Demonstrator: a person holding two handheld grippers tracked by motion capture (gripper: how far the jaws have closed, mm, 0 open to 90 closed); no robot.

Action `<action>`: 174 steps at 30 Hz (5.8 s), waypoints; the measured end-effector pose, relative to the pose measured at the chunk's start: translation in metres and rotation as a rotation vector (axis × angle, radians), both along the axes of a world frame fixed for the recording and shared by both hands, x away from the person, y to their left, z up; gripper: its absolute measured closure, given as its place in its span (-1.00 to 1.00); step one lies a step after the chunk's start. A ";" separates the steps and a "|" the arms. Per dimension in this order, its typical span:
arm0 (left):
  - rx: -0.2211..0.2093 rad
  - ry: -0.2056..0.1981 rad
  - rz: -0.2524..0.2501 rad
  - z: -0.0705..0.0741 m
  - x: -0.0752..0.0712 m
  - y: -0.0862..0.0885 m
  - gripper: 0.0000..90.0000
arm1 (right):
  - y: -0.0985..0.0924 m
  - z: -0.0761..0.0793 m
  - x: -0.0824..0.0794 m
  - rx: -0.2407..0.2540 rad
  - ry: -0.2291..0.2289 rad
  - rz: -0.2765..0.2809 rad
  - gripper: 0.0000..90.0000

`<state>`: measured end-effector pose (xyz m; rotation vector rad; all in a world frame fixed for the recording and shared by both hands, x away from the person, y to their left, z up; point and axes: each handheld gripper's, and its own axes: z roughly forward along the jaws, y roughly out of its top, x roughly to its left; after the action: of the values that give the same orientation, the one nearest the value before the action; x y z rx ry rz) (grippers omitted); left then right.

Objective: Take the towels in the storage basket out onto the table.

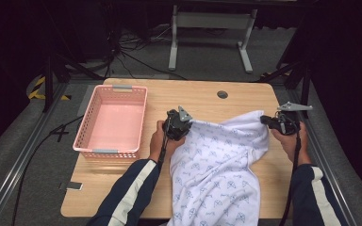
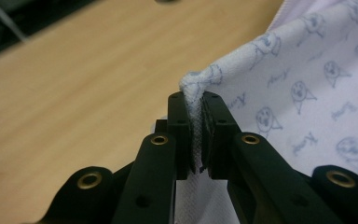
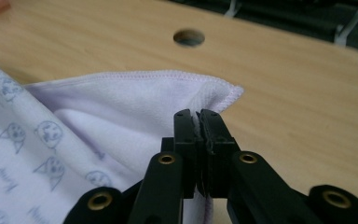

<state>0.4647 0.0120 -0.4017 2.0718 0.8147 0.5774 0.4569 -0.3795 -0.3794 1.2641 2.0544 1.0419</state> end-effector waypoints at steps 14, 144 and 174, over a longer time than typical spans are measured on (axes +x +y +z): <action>0.195 0.080 -0.236 -0.033 -0.057 -0.005 0.84 | -0.023 -0.025 -0.027 -0.036 0.071 -0.020 0.90; 0.194 0.157 -0.193 -0.048 -0.029 -0.009 0.56 | 0.039 -0.067 -0.043 -0.148 0.185 0.154 0.29; 0.074 0.230 -0.422 -0.060 -0.123 0.028 0.33 | 0.041 -0.020 -0.005 -0.190 0.058 0.152 0.28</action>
<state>0.3415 0.0398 -0.4618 2.3180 0.4612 0.1411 0.4524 -0.3380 -0.3990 1.0674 2.2635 0.8585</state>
